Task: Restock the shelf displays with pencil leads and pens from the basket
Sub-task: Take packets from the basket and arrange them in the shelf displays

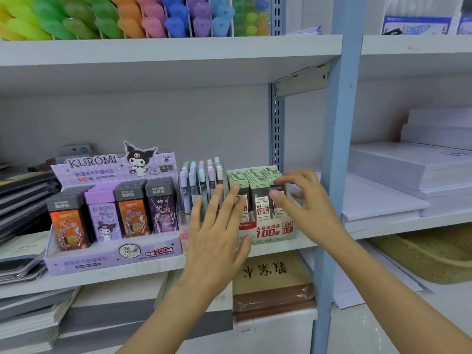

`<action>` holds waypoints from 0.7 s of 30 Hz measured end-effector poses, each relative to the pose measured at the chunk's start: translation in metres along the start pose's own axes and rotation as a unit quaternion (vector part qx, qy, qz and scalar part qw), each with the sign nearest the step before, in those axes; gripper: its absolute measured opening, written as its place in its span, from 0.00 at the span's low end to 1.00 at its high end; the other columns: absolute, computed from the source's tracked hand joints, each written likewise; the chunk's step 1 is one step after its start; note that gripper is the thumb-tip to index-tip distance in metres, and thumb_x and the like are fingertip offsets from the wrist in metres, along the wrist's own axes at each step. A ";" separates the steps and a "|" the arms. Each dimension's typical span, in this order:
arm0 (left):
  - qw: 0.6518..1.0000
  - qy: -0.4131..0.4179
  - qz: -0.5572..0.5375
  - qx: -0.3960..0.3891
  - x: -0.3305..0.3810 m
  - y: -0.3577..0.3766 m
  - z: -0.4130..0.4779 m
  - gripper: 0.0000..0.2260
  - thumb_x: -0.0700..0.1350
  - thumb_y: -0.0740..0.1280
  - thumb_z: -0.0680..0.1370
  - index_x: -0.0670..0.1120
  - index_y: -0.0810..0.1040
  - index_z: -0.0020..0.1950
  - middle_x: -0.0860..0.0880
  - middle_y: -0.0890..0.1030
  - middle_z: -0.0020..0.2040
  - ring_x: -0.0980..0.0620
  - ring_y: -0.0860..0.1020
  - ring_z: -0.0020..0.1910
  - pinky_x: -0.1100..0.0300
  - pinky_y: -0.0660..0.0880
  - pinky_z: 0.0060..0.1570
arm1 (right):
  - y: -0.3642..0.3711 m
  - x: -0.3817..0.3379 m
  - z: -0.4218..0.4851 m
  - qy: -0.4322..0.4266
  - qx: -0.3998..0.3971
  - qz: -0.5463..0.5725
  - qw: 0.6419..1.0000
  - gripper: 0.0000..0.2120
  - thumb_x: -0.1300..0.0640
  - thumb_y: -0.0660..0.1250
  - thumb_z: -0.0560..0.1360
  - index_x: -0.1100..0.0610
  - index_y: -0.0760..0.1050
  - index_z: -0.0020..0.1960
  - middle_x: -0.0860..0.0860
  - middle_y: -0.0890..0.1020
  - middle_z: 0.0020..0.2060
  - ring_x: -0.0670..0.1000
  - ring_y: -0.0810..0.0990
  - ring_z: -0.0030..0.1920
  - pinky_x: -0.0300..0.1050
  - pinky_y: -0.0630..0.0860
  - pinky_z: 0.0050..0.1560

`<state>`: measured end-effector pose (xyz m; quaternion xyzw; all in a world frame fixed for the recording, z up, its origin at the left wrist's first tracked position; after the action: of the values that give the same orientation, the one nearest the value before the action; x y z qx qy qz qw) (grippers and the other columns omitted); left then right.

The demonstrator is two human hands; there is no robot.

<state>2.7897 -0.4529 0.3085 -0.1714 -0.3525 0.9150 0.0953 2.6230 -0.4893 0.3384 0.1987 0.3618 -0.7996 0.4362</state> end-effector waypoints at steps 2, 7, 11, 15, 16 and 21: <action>1.000 -0.001 -0.001 0.005 0.000 -0.001 0.000 0.28 0.56 0.58 0.77 0.43 0.67 0.74 0.46 0.62 0.77 0.44 0.57 0.77 0.40 0.53 0.73 | 0.006 -0.006 0.014 0.005 -0.011 -0.033 0.999 0.15 0.44 0.72 0.71 0.48 0.76 0.53 0.45 0.70 0.56 0.42 0.71 0.57 0.30 0.69 0.52; 1.000 0.004 -0.011 0.017 0.001 -0.002 0.000 0.28 0.56 0.59 0.77 0.46 0.66 0.75 0.45 0.62 0.77 0.43 0.57 0.77 0.40 0.52 0.73 | 0.007 -0.006 0.027 -0.007 -0.004 -0.018 1.000 0.12 0.51 0.77 0.67 0.52 0.78 0.46 0.44 0.71 0.49 0.37 0.72 0.49 0.22 0.67 0.45; 1.000 0.006 -0.015 0.015 0.001 -0.001 0.000 0.27 0.56 0.59 0.77 0.47 0.66 0.75 0.45 0.61 0.78 0.43 0.56 0.77 0.40 0.51 0.73 | -0.004 -0.001 0.029 0.000 0.010 0.099 0.995 0.05 0.53 0.74 0.71 0.51 0.79 0.43 0.46 0.80 0.47 0.39 0.77 0.47 0.33 0.72 0.51; 1.000 0.004 -0.021 0.017 0.000 0.000 0.000 0.27 0.56 0.59 0.78 0.47 0.66 0.75 0.45 0.62 0.77 0.43 0.56 0.78 0.40 0.50 0.73 | -0.027 -0.012 0.038 -0.004 0.056 0.282 0.958 0.01 0.58 0.68 0.76 0.53 0.78 0.47 0.48 0.85 0.41 0.48 0.82 0.42 0.40 0.77 0.45; 1.000 0.006 -0.022 0.018 0.001 -0.001 0.000 0.27 0.56 0.59 0.78 0.47 0.66 0.75 0.45 0.62 0.77 0.43 0.56 0.78 0.40 0.50 0.73 | -0.037 -0.015 0.039 -0.022 0.077 0.295 0.952 0.01 0.58 0.67 0.77 0.54 0.77 0.48 0.48 0.85 0.41 0.48 0.82 0.42 0.40 0.78 0.44; 0.999 0.018 -0.029 0.025 0.003 -0.002 0.001 0.28 0.55 0.60 0.78 0.47 0.64 0.76 0.46 0.59 0.78 0.44 0.54 0.78 0.40 0.48 0.74 | -0.050 -0.028 0.024 -0.107 0.100 0.201 0.969 0.05 0.59 0.65 0.79 0.49 0.73 0.48 0.48 0.81 0.42 0.46 0.81 0.43 0.37 0.77 0.44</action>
<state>2.7865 -0.4508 0.3094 -0.1750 -0.3325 0.9172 0.1325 2.5958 -0.4735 0.3923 0.2231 0.1835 -0.7444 0.6020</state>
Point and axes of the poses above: each hand's wrist, its own z-axis towards the middle knuckle, its own y-axis out of the palm, x = y × z, the point moved 9 cm from there along z, towards the middle knuckle
